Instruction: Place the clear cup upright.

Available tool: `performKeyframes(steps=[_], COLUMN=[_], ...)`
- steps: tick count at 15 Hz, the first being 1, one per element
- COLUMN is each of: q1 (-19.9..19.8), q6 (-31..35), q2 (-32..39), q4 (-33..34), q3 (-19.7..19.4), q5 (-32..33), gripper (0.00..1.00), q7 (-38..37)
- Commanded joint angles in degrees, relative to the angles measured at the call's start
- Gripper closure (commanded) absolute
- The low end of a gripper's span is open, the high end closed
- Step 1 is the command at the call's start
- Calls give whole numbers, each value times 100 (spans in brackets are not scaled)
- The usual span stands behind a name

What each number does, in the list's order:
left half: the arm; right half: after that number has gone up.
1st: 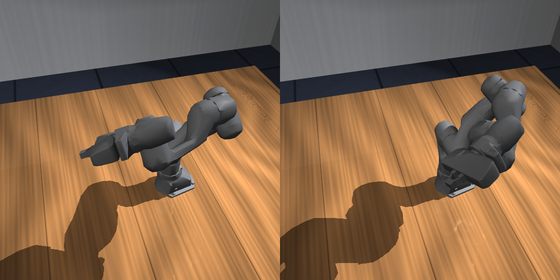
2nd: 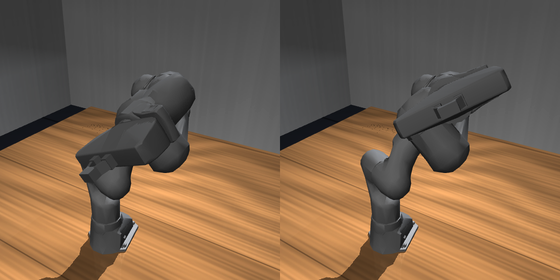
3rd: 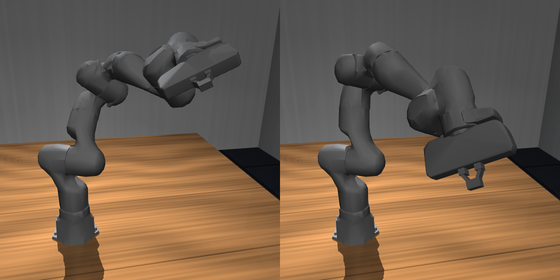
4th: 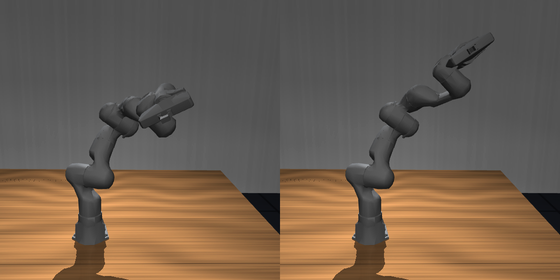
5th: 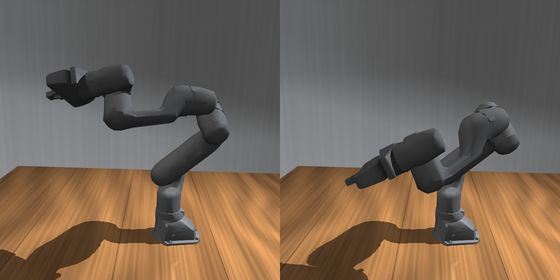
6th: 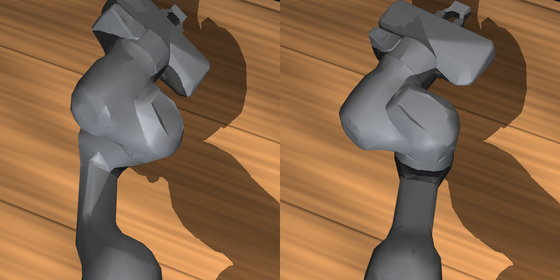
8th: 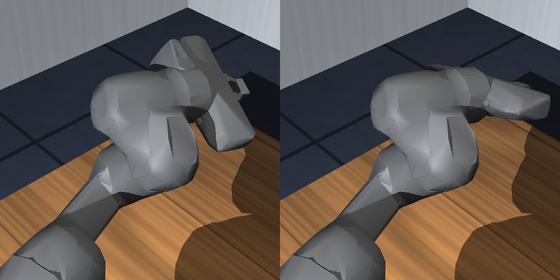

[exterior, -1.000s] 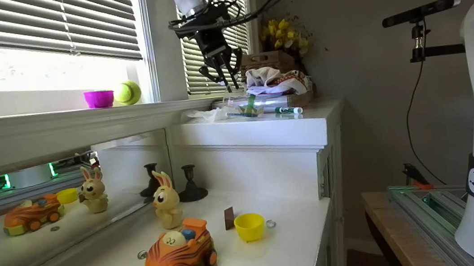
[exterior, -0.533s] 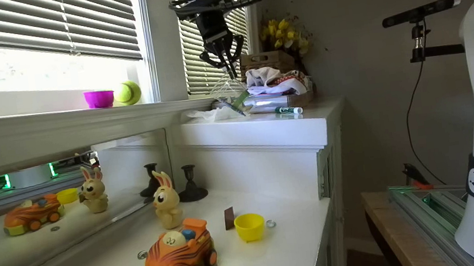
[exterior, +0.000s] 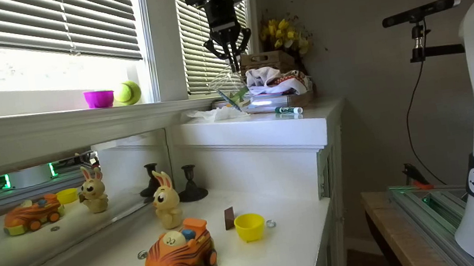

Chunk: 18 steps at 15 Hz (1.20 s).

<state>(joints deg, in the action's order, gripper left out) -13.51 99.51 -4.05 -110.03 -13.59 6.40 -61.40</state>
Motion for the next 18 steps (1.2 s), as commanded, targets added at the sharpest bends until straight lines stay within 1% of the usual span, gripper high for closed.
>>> performKeyframes(steps=[1,5,9,13,16,18], q1=[-53,-279,-703,-1160,-1421,-1498], q6=[1257,2554,3614,4137,4334,4468], q2=[-1050,-1746,-2312,-2849,-3166,-3346], q4=[-1267,-2266,-3083,-3720,-4076,-4315], q3=[107,250,466,716,886,925], q5=[224,293,428,417,363,259], gripper=[99,99,99,99,99,99], q7=[-568,-1121,-1790,-2238,-2422,-2458])
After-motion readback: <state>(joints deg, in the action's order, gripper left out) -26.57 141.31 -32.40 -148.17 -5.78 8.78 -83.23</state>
